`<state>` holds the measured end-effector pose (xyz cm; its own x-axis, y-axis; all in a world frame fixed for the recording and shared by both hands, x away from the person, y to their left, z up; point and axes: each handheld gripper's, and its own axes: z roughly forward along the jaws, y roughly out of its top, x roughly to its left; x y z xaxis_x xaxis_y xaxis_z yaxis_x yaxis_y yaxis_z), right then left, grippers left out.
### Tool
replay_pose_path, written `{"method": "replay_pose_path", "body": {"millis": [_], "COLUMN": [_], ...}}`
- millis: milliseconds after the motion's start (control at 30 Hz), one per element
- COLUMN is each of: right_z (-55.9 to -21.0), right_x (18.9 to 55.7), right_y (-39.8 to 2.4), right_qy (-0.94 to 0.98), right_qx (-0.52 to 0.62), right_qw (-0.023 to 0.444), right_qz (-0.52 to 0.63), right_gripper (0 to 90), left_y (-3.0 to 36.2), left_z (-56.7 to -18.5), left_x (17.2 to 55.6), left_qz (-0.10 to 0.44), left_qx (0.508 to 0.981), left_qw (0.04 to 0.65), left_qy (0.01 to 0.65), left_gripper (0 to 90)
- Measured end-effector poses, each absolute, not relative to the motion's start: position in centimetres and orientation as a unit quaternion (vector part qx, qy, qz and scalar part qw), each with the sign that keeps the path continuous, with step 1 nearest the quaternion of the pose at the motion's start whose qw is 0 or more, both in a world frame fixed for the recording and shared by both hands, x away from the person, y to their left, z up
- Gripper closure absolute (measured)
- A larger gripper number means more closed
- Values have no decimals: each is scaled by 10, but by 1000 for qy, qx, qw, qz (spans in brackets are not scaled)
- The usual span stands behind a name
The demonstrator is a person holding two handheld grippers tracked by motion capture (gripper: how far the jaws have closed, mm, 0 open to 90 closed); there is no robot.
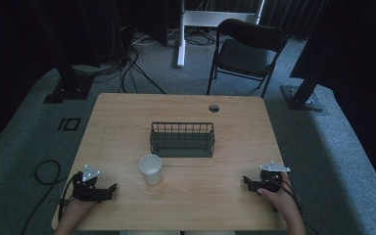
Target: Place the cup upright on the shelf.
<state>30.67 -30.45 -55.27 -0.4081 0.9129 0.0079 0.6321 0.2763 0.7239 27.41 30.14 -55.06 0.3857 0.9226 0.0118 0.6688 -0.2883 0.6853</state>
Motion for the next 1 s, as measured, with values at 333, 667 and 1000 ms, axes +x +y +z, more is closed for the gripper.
{"method": "replay_pose_path", "body": {"millis": [333,667,1000], "right_z": [-553,-553,-552], "right_x": [307,308,311], "right_y": [-305,-305,-302], "right_qy": [772,772,776], "right_qx": [499,498,492], "right_qw": [210,211,211], "right_qz": [333,333,332], "right_gripper": [115,114,117], "left_y": [301,301,301], "left_z": [-551,-551,-551], "left_x": [274,274,274], "left_qz": [209,209,209], "left_qx": [775,775,775], "left_qw": [304,304,304], "left_qy": [514,514,514], "left_gripper": [1,1,1]}}
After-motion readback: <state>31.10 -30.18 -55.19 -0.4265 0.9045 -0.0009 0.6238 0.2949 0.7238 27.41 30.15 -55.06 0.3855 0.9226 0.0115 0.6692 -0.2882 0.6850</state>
